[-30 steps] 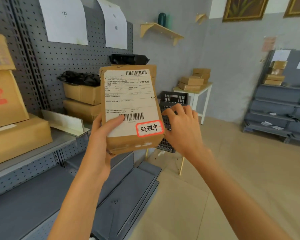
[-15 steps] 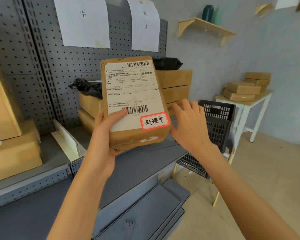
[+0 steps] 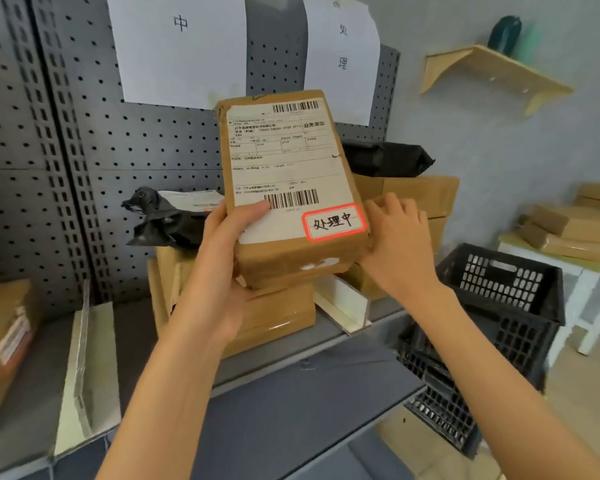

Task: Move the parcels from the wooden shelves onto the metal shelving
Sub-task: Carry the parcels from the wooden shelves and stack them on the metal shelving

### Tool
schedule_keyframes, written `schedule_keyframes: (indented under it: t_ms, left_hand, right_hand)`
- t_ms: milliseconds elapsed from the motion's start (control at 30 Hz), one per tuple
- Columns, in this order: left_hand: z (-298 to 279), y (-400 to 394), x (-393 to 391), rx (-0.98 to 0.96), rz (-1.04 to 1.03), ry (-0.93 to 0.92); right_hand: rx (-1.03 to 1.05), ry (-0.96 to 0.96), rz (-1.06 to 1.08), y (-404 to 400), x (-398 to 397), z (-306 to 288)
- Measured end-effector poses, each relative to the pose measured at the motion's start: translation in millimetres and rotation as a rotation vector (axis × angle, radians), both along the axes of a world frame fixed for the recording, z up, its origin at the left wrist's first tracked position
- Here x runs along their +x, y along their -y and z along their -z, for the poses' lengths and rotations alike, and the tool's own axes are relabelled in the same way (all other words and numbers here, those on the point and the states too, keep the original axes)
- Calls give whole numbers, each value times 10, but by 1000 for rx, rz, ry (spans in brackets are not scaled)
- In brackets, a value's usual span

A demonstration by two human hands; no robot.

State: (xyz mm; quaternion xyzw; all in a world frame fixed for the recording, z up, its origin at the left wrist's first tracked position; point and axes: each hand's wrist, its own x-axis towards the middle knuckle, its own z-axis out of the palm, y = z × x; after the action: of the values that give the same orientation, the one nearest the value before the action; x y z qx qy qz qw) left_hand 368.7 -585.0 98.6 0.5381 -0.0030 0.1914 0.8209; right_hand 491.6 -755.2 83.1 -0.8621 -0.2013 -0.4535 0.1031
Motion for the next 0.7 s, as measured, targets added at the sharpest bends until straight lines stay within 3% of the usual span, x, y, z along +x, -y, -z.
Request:
schedule_keyframes:
  t_ms: [233, 433, 700]
  left_hand:
    - [-298, -144, 350, 50, -182, 25]
    - [-567, -325, 480, 8, -366, -97]
    - [-832, -761, 572, 76, -457, -163]
  right_hand:
    - [63, -69, -187, -288, 658, -266]
    - [22, -125, -318, -693, 999, -505]
    - [34, -163, -438, -1285, 1254, -691]
